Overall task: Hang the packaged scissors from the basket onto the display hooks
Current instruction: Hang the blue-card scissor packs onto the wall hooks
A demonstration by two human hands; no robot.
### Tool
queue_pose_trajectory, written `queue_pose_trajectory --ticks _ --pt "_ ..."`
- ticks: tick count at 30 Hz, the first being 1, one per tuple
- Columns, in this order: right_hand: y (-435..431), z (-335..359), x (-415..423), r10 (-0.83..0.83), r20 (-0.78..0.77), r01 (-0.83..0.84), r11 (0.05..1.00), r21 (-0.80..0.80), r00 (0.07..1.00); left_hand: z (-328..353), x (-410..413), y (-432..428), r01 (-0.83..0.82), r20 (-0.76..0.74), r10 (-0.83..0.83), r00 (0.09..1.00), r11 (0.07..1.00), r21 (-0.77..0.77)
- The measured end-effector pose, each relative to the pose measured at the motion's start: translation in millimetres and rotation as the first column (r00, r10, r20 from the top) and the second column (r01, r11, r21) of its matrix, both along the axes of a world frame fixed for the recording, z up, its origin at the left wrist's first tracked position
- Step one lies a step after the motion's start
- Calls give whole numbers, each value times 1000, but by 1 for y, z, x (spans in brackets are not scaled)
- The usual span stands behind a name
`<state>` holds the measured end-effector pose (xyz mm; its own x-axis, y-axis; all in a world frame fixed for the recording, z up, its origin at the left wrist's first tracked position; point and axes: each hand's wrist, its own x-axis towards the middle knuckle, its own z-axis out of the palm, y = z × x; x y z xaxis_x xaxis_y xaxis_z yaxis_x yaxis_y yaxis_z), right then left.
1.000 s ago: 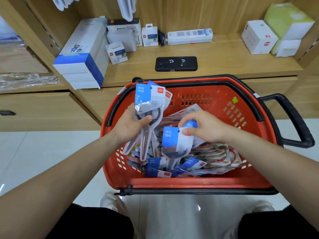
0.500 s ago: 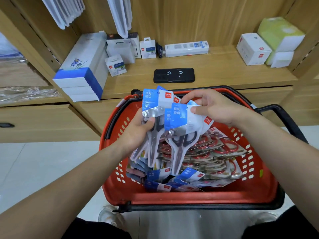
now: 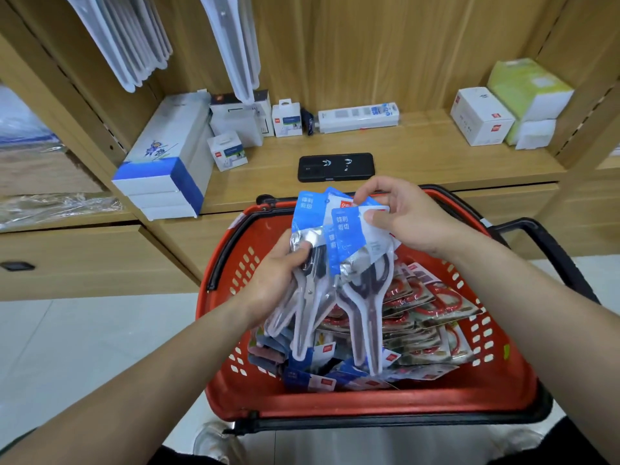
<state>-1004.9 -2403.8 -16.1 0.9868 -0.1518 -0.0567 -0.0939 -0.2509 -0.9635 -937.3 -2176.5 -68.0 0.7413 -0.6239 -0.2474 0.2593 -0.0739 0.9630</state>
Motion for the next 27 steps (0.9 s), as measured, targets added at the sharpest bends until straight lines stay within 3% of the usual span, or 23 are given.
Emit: queue_pose_trajectory --ticks 4,8,12,27 --pt "-2 -4 0 -120 -27 119 993 -22 992 3 -10 -5 -49 -34 50 998 999 18" --pt "-2 -6 3 -204 -53 203 979 -35 977 9 -21 -6 -20 131 3 991 991 131" --pt "1 -6 6 -258 -72 257 966 -25 963 4 -24 -10 -84 203 55 978 987 139" --pt "14 5 4 -322 35 318 944 91 946 14 -18 -18 -9 136 -4 991 996 93"
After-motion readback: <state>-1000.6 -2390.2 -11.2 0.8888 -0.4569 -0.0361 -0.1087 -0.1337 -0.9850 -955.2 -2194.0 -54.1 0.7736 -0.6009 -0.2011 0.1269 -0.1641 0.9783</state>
